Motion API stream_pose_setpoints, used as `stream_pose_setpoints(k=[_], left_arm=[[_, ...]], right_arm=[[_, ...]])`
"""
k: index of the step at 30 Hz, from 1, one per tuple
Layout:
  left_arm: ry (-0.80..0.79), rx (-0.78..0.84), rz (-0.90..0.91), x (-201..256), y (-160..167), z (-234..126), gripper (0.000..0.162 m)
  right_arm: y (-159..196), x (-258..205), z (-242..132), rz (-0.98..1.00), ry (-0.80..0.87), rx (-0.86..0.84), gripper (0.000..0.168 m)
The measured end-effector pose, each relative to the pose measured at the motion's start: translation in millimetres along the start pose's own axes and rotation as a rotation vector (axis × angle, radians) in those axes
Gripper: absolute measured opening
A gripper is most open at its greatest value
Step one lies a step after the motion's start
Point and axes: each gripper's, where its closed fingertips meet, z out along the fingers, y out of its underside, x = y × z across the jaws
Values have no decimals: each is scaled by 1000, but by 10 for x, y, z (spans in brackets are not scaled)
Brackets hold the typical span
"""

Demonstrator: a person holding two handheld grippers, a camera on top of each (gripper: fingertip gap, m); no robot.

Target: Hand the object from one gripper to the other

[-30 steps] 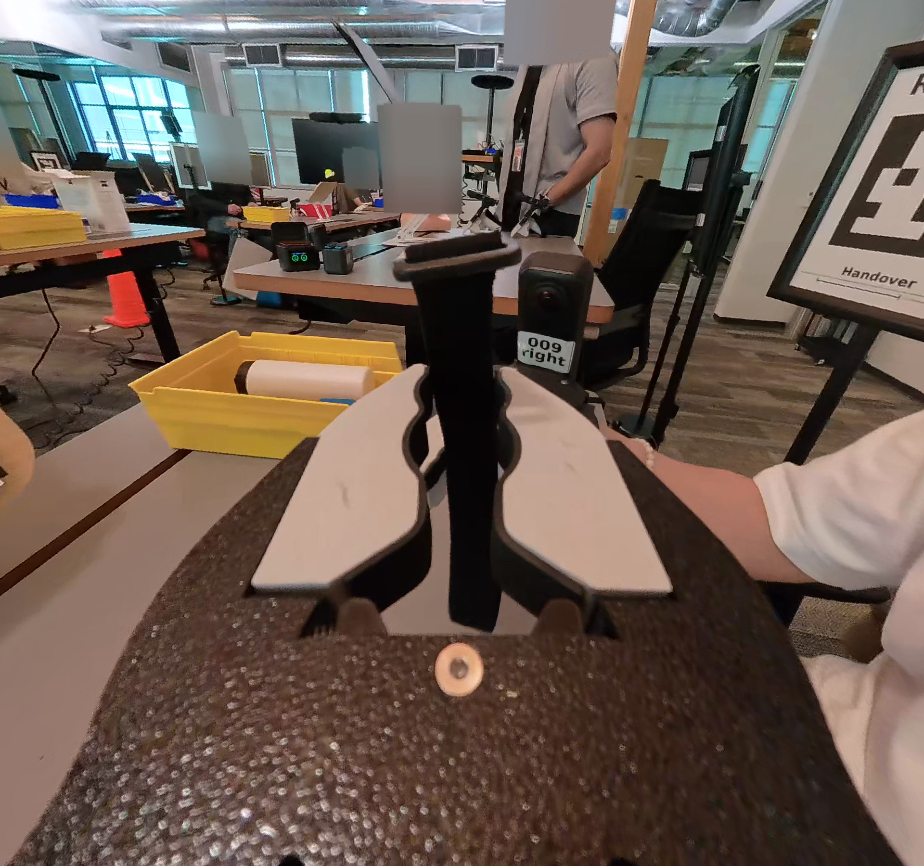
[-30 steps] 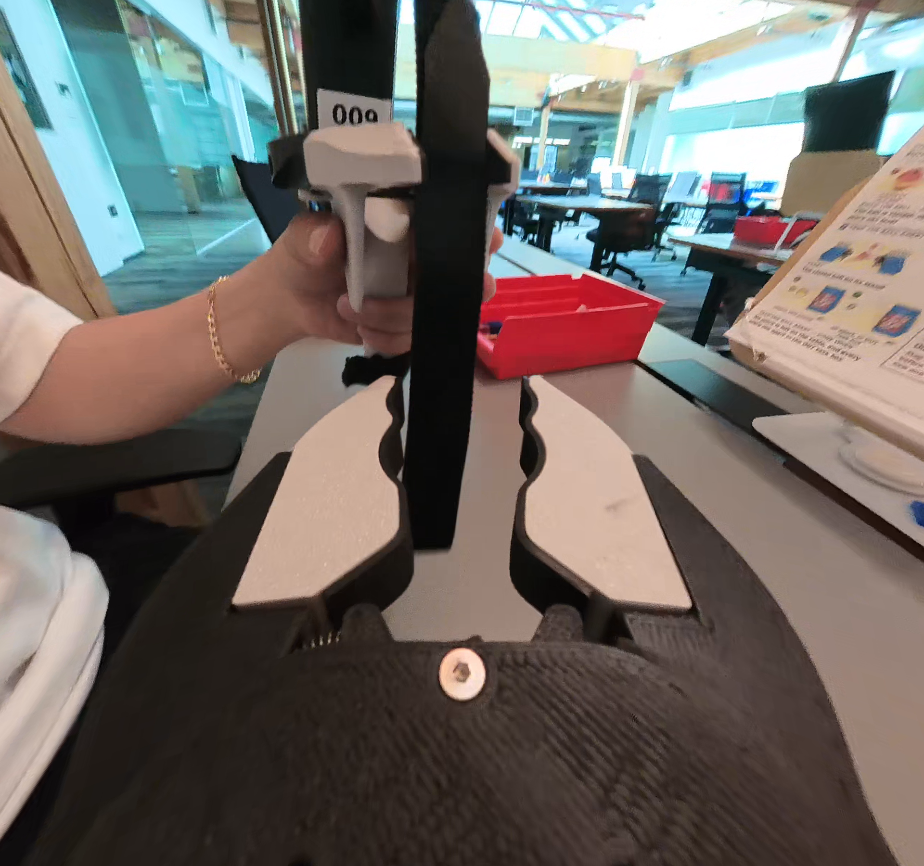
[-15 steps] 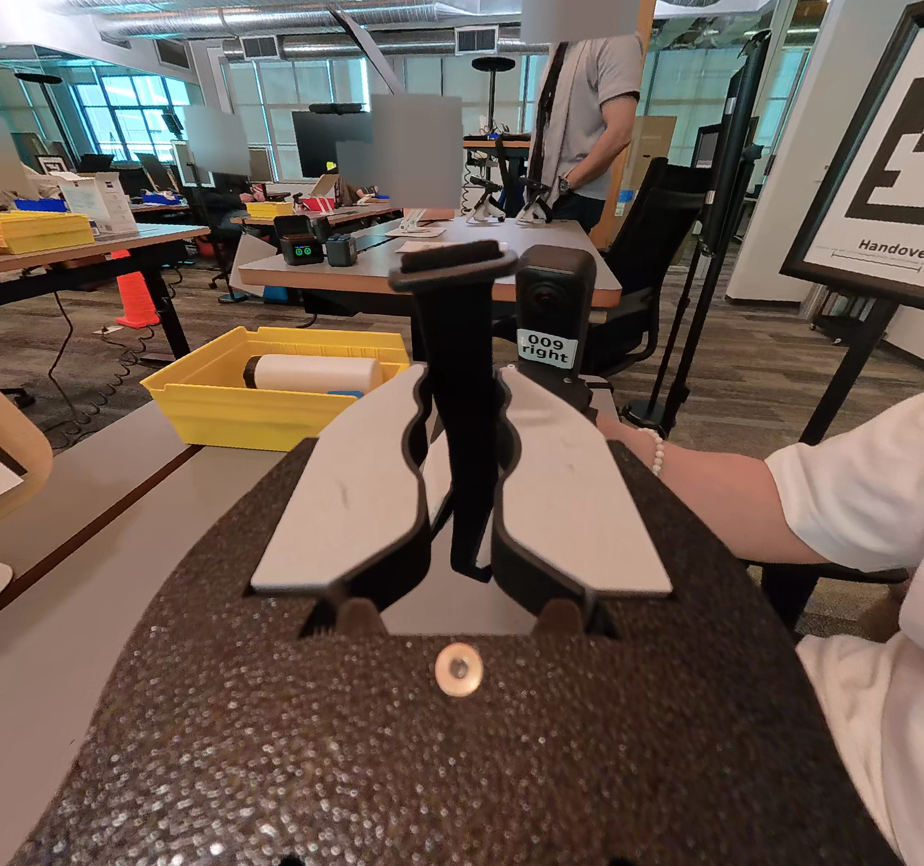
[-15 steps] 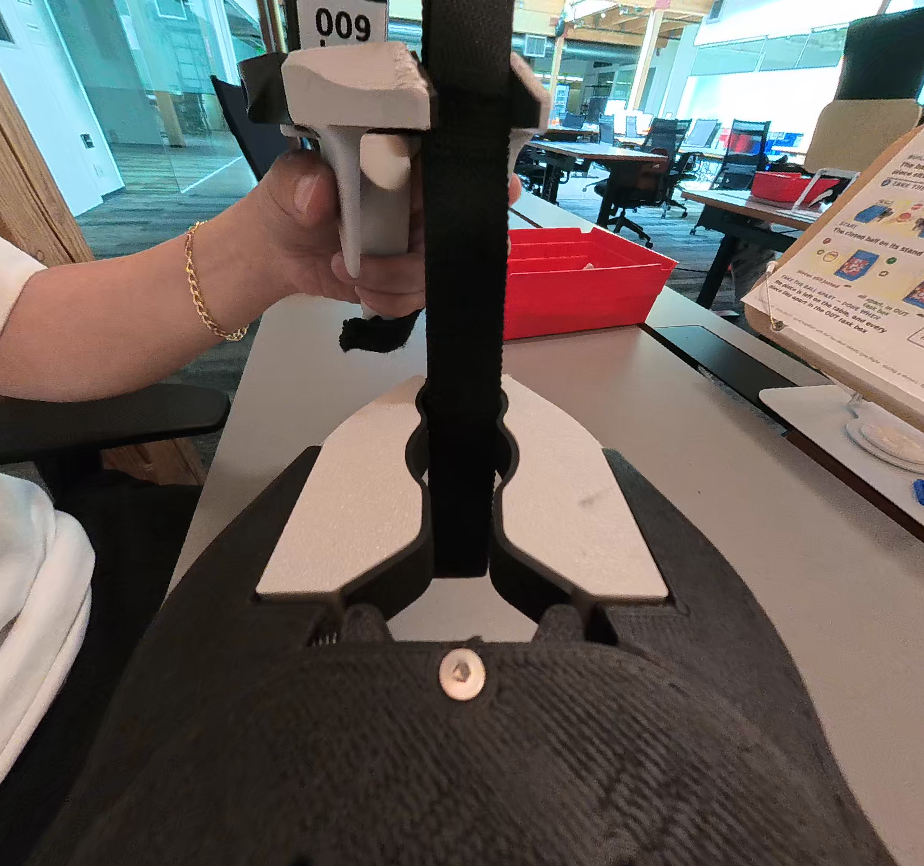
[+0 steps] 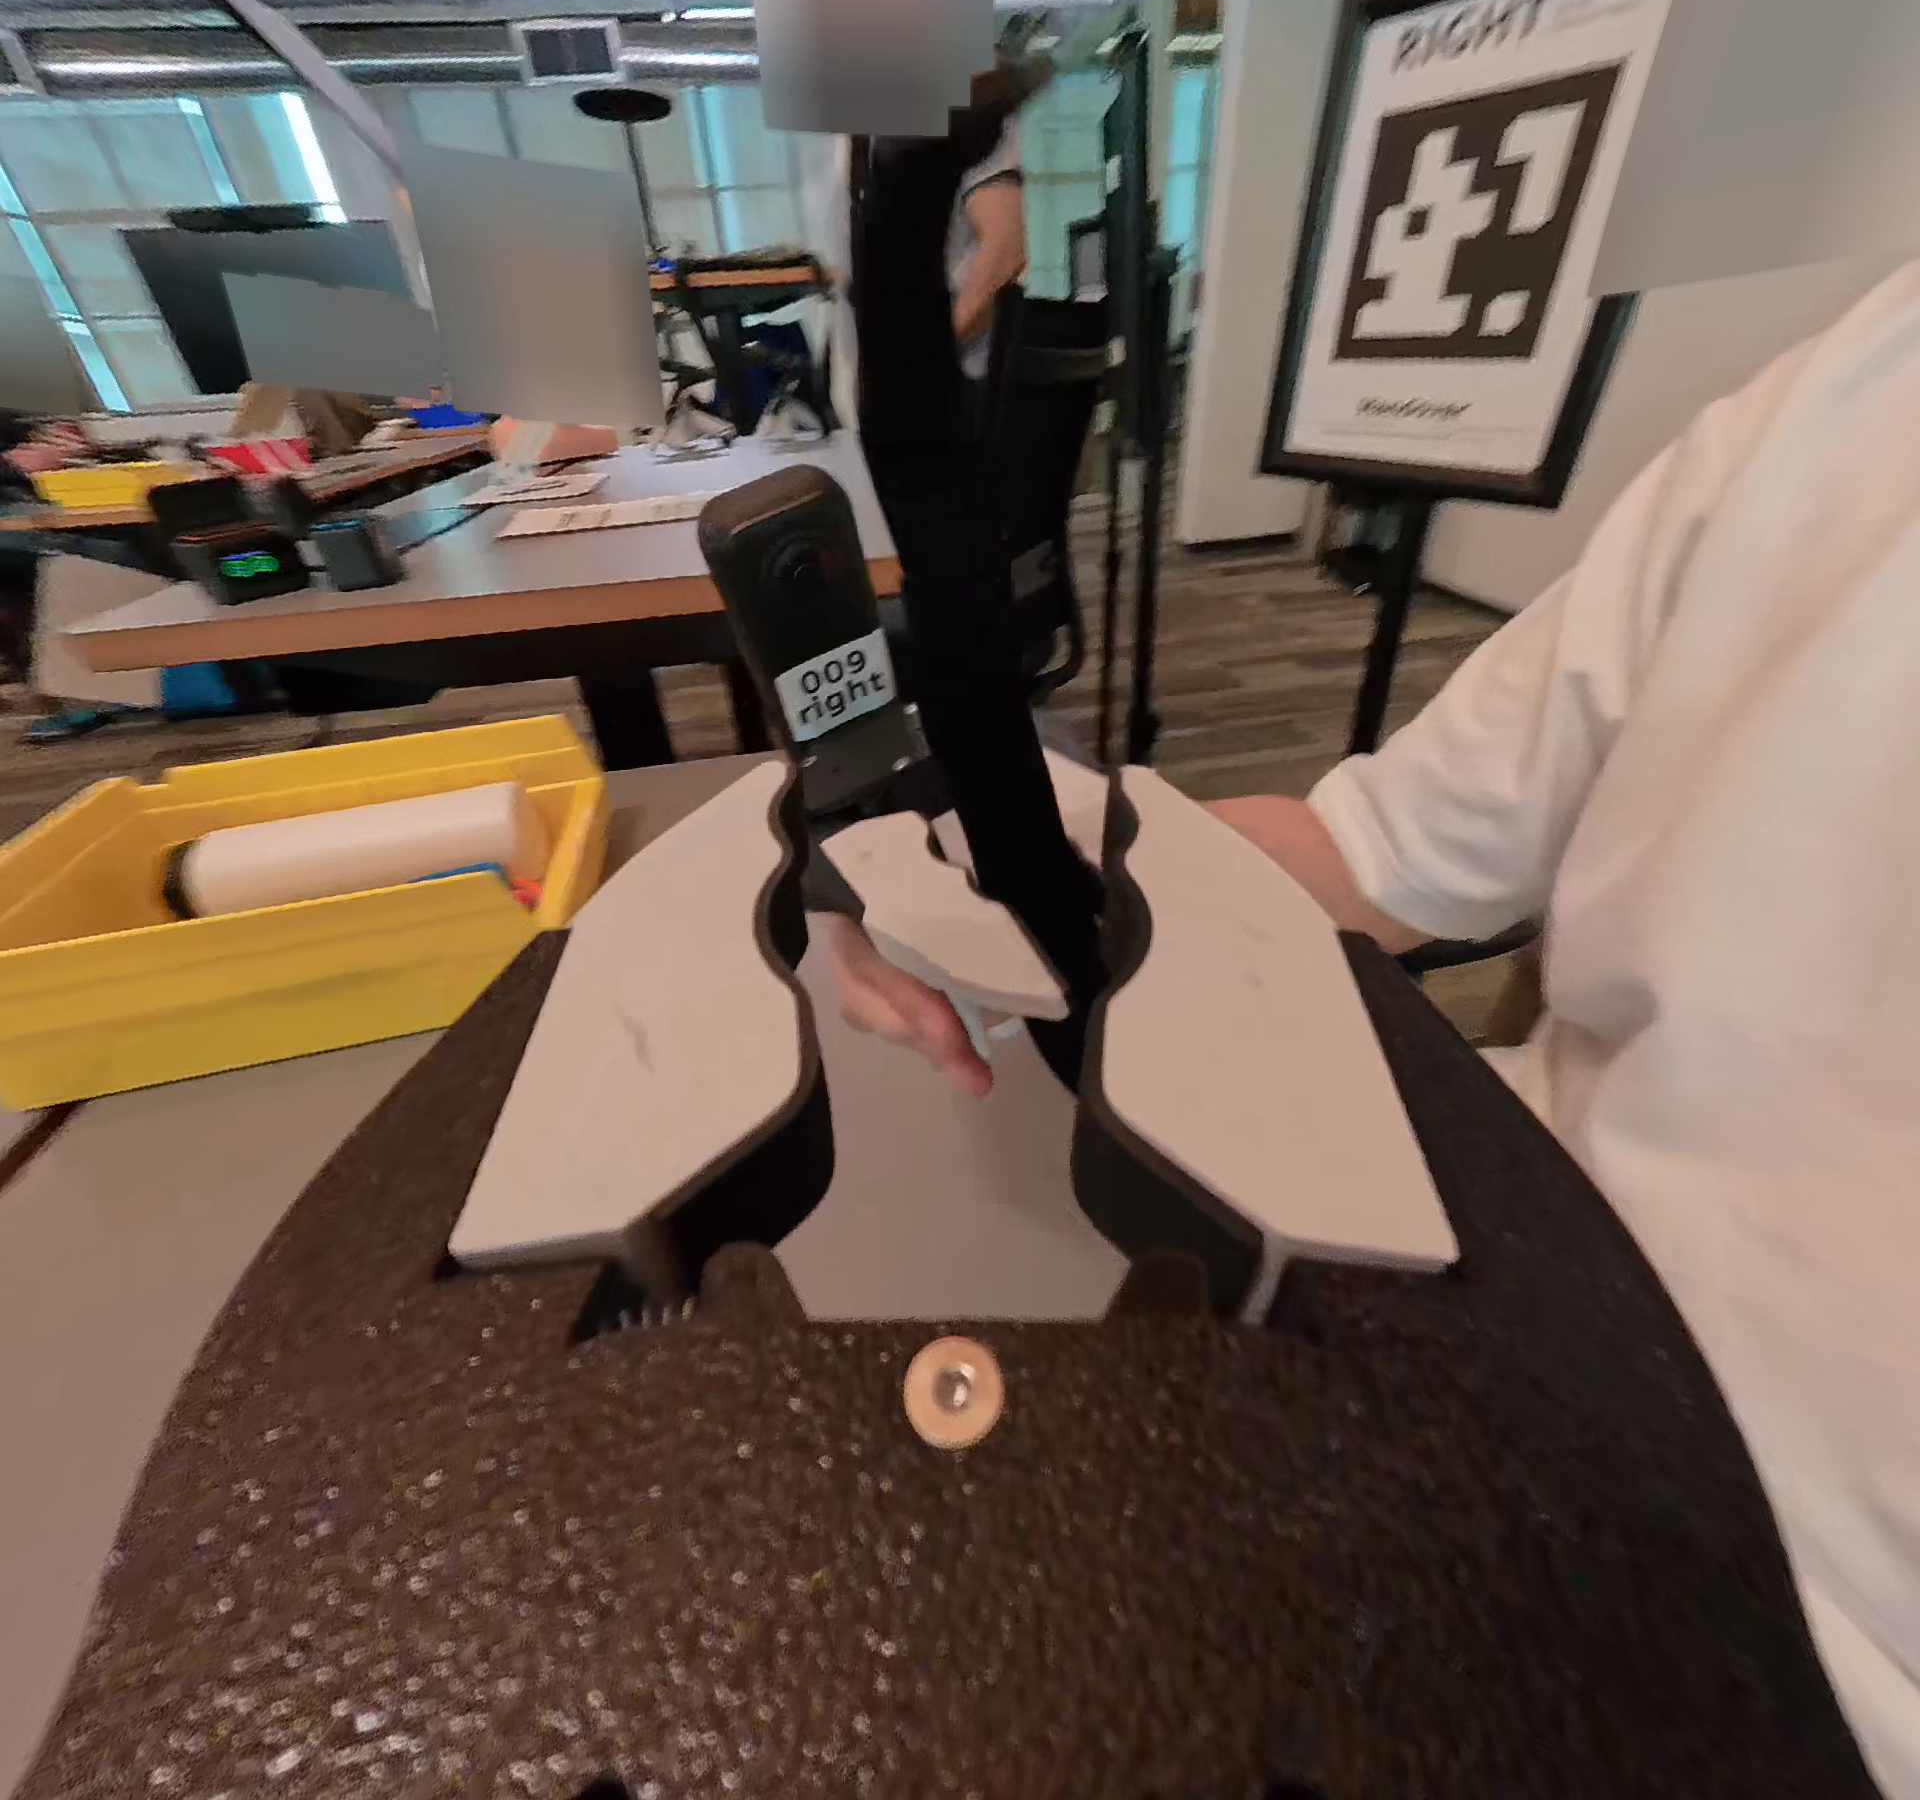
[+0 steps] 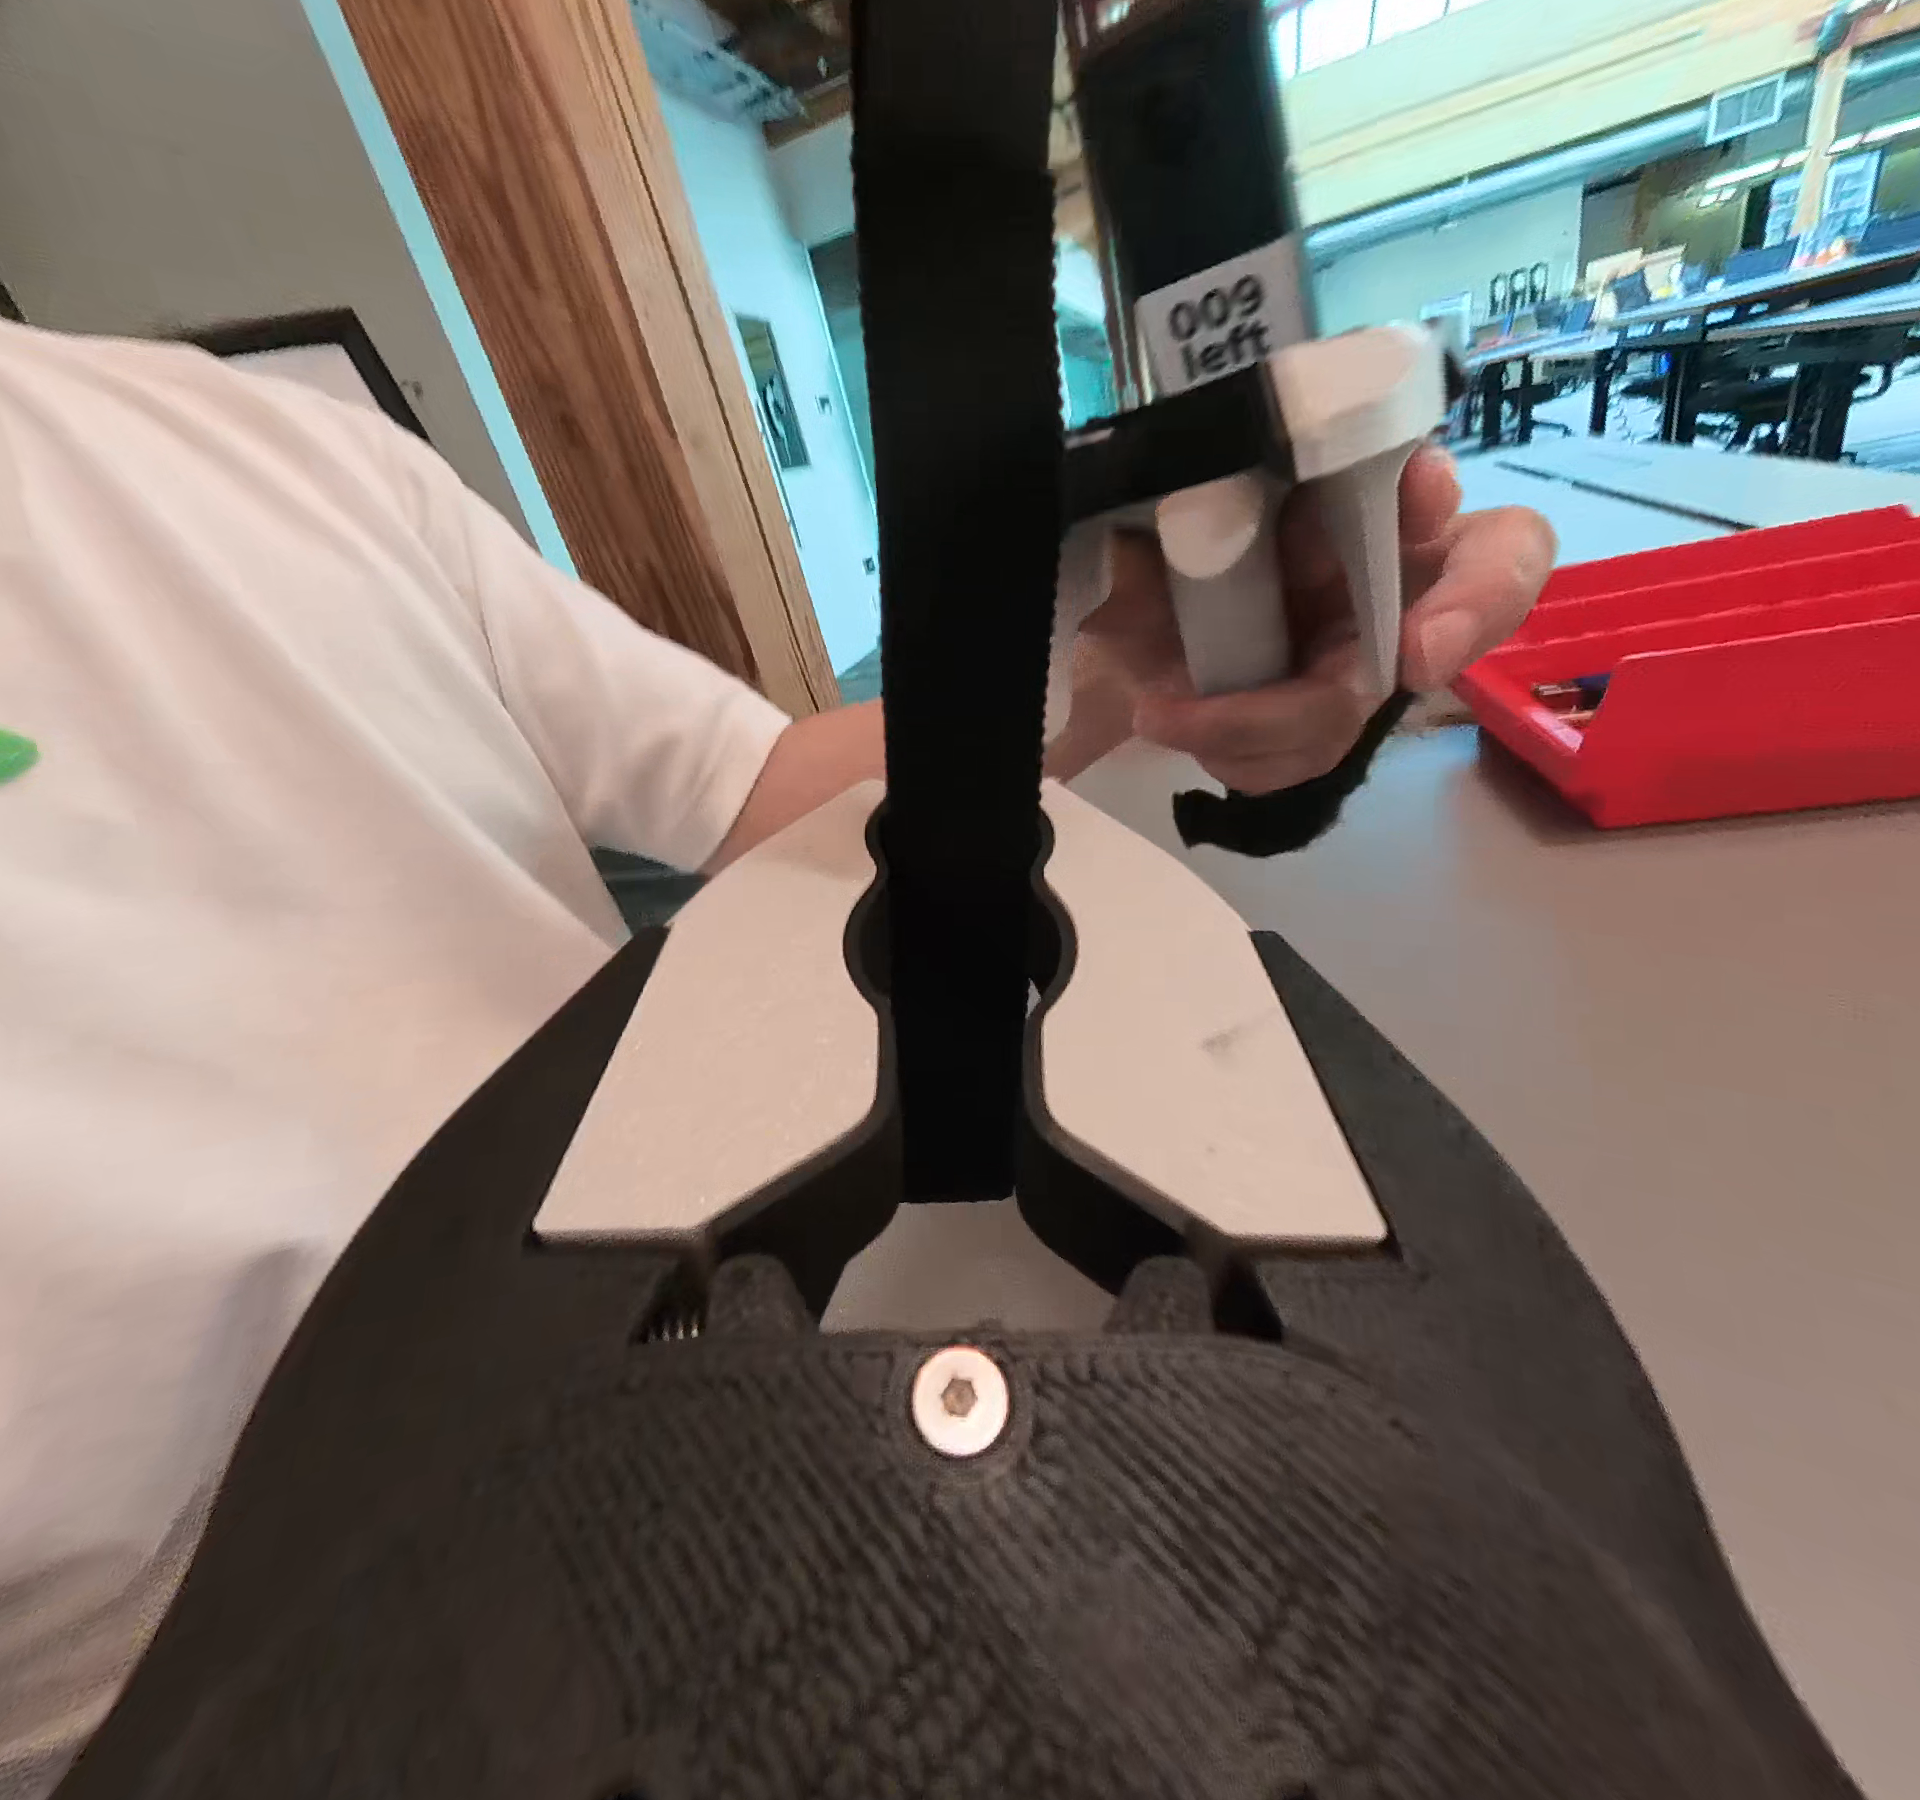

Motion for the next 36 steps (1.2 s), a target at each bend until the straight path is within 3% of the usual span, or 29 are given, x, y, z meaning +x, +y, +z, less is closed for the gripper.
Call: stream_pose_setpoints(k=[5,7,11,16,20,24,28,31,36], left_arm=[[172,45,-111,122,-21,45,45],[247,67,-120,219,-40,60,34],[220,78,-100,186,-3,100,12],[166,76,-85,122,34,103,6],[35,42,-72,-32,81,119,4],[-223,-9,-106,-360,124,48,4],[-473,69,-136,-647,-15,-152,4],[-490,232,-183,-662,-245,-260,4],[-472,433,-231,-667,-436,-425,4]], right_arm=[[105,-130,70,3,-88,-54,21],[95,-152,71,24,-114,-38,20],[114,-149,55,64,-139,-32,20],[170,-73,73,87,-103,-59,20],[170,70,29,79,-12,-58,21],[154,502,-150,-99,320,-89,56],[15,684,-286,-279,529,-91,62],[-64,799,-348,-281,616,-34,64],[-340,723,-375,-174,528,263,52]])
